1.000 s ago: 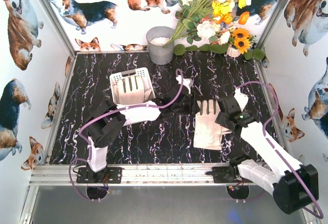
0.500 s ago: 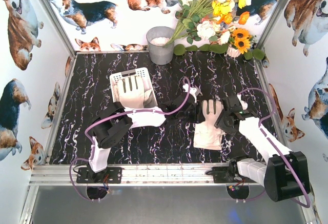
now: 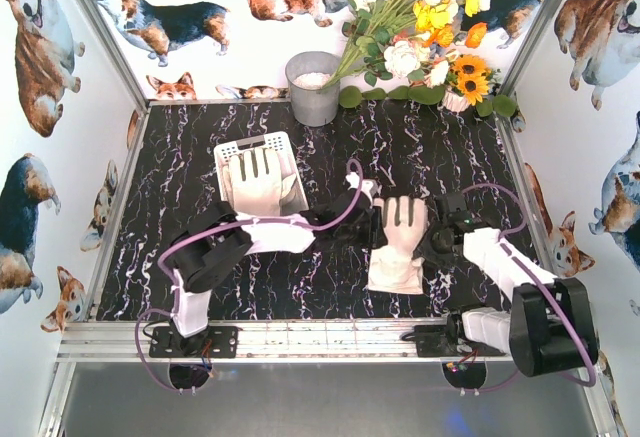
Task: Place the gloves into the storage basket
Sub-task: Adjust the glove at the center of the board.
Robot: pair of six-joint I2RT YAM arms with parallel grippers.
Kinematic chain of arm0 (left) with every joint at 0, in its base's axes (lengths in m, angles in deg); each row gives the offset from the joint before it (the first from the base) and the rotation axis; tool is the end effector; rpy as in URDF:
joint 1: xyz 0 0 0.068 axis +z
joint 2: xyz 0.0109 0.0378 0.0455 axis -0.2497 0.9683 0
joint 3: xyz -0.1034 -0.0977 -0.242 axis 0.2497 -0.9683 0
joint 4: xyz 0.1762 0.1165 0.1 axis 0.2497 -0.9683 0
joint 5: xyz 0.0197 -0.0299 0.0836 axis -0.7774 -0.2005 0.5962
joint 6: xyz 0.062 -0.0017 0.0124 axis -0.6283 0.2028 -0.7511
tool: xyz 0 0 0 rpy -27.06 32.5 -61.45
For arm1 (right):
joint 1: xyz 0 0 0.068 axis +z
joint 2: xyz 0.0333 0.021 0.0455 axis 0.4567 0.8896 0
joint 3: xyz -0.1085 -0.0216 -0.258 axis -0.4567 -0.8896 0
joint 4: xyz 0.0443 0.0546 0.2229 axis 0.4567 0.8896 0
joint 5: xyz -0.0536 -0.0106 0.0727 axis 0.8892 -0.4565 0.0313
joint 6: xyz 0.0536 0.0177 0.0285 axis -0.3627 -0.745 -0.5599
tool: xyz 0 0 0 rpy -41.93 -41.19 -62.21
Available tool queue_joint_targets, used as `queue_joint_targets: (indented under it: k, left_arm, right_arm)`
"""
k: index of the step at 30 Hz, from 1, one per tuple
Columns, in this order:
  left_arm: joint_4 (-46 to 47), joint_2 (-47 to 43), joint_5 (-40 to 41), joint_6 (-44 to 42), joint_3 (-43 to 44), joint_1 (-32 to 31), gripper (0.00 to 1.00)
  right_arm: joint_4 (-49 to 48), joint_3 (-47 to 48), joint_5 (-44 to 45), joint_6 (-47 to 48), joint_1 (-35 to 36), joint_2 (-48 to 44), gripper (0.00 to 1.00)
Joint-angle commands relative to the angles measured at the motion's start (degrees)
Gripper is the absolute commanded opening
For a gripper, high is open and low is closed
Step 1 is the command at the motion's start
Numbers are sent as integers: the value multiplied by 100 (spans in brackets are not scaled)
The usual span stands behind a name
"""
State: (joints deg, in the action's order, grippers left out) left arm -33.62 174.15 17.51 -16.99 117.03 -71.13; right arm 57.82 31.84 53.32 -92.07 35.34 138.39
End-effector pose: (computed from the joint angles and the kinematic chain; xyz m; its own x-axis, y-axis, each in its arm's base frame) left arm 0.2226 -0.3432 0.1792 -0.8360 0.0092 -0.5487 0.3862 0.7201 -0.5764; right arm 0.1579 0.0249 0.1697 -0.8094 0.5539 -0.1951 0.5108 0.8280 0.2314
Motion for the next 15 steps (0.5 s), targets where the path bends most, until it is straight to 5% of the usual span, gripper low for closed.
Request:
queue_joint_targets:
  k: [1,8,15]
  left_arm:
    - [112,-597,194,111,-444,-17,36]
    - [202,-1417,466,444,-1314,-38,36]
    - [170,-1792,738,576,-1793,-46,36]
  right_arm:
    - [-541,-111,-1008,360,30,444,23]
    - [-941,144,-1480,430,800,1064,14]
    - [-756,509,-1289,429,1073,1126,27]
